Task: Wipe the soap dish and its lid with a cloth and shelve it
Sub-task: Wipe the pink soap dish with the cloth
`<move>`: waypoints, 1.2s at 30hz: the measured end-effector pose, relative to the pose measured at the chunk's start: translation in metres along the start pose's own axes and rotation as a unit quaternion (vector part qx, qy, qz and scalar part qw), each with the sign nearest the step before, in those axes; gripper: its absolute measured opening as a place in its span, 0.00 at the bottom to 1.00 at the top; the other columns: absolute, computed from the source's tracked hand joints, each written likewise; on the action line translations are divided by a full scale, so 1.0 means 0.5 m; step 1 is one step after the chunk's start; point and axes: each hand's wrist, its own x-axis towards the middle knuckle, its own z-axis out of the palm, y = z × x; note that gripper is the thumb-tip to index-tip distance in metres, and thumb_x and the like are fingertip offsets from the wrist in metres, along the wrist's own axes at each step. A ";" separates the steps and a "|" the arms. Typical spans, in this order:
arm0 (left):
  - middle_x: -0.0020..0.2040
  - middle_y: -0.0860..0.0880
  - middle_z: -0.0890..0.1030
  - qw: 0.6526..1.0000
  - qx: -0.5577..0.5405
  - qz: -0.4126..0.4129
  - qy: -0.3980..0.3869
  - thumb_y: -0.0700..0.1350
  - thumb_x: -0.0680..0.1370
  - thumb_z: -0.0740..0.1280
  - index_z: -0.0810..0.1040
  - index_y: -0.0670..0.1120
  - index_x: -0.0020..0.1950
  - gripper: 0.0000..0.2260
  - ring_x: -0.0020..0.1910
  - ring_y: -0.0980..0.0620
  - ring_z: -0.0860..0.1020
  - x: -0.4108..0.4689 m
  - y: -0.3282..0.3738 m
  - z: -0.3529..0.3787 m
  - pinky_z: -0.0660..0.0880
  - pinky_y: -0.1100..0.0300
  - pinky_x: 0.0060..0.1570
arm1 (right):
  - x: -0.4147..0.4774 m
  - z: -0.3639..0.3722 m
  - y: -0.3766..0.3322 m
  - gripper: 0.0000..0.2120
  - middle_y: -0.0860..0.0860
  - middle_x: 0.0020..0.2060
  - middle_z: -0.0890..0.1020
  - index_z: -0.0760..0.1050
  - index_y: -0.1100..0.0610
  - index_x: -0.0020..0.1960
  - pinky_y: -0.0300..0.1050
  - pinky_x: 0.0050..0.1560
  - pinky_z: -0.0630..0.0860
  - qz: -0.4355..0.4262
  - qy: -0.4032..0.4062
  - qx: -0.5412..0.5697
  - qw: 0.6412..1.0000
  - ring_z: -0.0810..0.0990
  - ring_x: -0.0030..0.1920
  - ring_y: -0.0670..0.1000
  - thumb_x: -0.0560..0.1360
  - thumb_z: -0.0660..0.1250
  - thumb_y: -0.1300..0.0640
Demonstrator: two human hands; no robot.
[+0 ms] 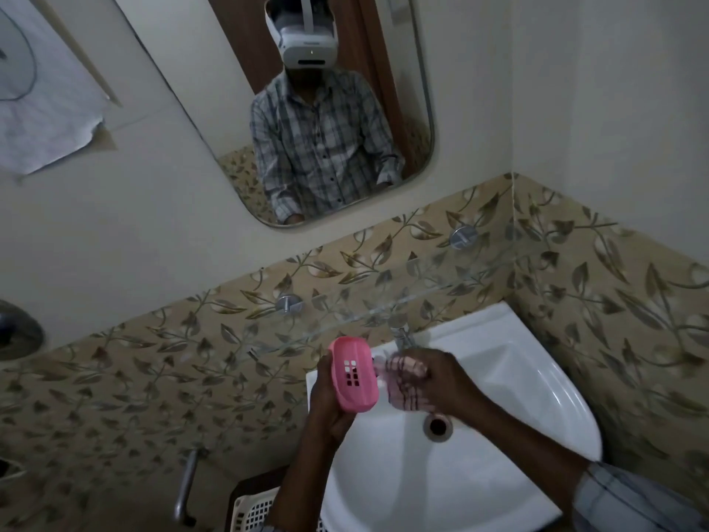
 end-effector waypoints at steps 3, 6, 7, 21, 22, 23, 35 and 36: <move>0.58 0.31 0.78 0.993 -0.050 -0.069 -0.084 0.56 0.60 0.82 0.73 0.35 0.69 0.45 0.48 0.36 0.83 -0.013 0.003 -0.012 0.82 0.46 0.46 | 0.020 -0.035 0.021 0.15 0.60 0.53 0.85 0.79 0.61 0.59 0.52 0.52 0.82 0.066 0.015 0.217 0.974 0.85 0.51 0.55 0.73 0.72 0.66; 0.59 0.32 0.79 0.978 -0.070 -0.112 -0.160 0.54 0.61 0.82 0.76 0.34 0.66 0.40 0.52 0.34 0.82 -0.026 -0.010 -0.036 0.79 0.43 0.53 | 0.014 -0.042 0.022 0.15 0.65 0.50 0.84 0.80 0.64 0.58 0.55 0.51 0.80 0.137 -0.033 0.360 0.922 0.84 0.49 0.62 0.73 0.65 0.72; 0.58 0.32 0.80 0.976 -0.072 -0.118 -0.169 0.54 0.61 0.82 0.77 0.34 0.65 0.40 0.52 0.34 0.81 -0.028 -0.015 -0.038 0.79 0.42 0.54 | 0.013 -0.038 0.026 0.16 0.65 0.49 0.84 0.81 0.65 0.56 0.54 0.50 0.81 0.151 -0.039 0.365 0.918 0.83 0.47 0.62 0.73 0.61 0.72; 0.56 0.33 0.80 0.982 -0.043 -0.103 -0.152 0.51 0.58 0.83 0.79 0.35 0.63 0.38 0.50 0.35 0.81 -0.040 -0.022 -0.036 0.80 0.43 0.50 | 0.018 -0.022 0.056 0.11 0.65 0.46 0.85 0.81 0.67 0.52 0.58 0.50 0.81 0.202 0.079 0.292 0.932 0.84 0.44 0.61 0.71 0.68 0.71; 0.56 0.33 0.80 0.980 -0.052 -0.107 -0.157 0.51 0.59 0.83 0.79 0.34 0.63 0.38 0.50 0.34 0.81 -0.041 -0.020 -0.039 0.80 0.42 0.50 | 0.019 -0.025 0.056 0.12 0.69 0.50 0.83 0.79 0.71 0.55 0.60 0.55 0.79 0.233 0.060 0.359 0.902 0.83 0.47 0.63 0.73 0.66 0.71; 0.56 0.32 0.80 0.978 -0.058 -0.113 -0.167 0.51 0.60 0.82 0.79 0.34 0.63 0.37 0.50 0.33 0.81 -0.043 -0.019 -0.042 0.79 0.41 0.51 | 0.017 -0.028 0.054 0.13 0.70 0.53 0.81 0.77 0.73 0.58 0.59 0.57 0.77 0.261 0.039 0.418 0.869 0.81 0.50 0.64 0.75 0.64 0.69; 0.54 0.31 0.81 0.973 -0.078 -0.104 -0.192 0.47 0.62 0.80 0.79 0.32 0.61 0.33 0.48 0.32 0.81 -0.059 -0.027 -0.017 0.80 0.43 0.50 | -0.006 -0.007 0.072 0.32 0.60 0.58 0.81 0.63 0.55 0.75 0.51 0.47 0.80 0.259 -0.003 0.346 0.902 0.82 0.53 0.59 0.75 0.72 0.55; 0.53 0.31 0.81 0.975 -0.075 -0.098 -0.183 0.46 0.60 0.81 0.80 0.32 0.60 0.32 0.47 0.33 0.82 -0.059 -0.026 -0.016 0.81 0.43 0.48 | -0.009 -0.004 0.076 0.31 0.55 0.59 0.78 0.60 0.47 0.74 0.51 0.48 0.78 0.249 0.027 0.285 0.925 0.80 0.56 0.57 0.76 0.71 0.53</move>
